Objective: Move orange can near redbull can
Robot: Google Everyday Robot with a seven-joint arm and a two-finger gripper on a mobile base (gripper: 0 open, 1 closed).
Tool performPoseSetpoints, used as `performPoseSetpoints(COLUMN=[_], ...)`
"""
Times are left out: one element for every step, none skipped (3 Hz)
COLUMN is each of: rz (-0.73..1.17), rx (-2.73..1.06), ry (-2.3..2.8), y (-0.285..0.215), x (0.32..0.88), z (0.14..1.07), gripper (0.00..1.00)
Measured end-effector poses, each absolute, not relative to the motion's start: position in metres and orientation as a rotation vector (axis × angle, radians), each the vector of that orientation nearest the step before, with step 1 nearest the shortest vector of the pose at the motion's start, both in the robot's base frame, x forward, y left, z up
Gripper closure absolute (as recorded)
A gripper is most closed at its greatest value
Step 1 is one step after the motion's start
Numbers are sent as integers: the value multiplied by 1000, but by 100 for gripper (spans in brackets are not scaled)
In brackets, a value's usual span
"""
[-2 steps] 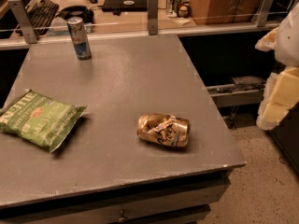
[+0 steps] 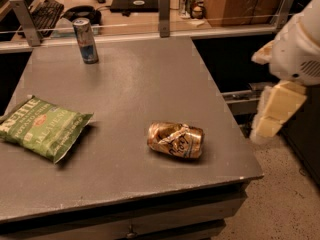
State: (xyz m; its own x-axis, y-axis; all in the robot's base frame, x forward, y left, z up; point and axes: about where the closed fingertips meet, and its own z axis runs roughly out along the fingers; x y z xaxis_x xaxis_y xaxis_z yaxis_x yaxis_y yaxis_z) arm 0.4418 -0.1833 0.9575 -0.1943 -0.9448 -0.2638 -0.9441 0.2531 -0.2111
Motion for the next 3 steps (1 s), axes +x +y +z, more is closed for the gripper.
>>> performPoseSetpoints(rz=[139,253,348], rx=[-1777,-1813,-1826], ry=[2149,2125,2146], y=[-123,-71,-40], x=[443,441,434], z=[925,897,864], gripper=[0,0,0])
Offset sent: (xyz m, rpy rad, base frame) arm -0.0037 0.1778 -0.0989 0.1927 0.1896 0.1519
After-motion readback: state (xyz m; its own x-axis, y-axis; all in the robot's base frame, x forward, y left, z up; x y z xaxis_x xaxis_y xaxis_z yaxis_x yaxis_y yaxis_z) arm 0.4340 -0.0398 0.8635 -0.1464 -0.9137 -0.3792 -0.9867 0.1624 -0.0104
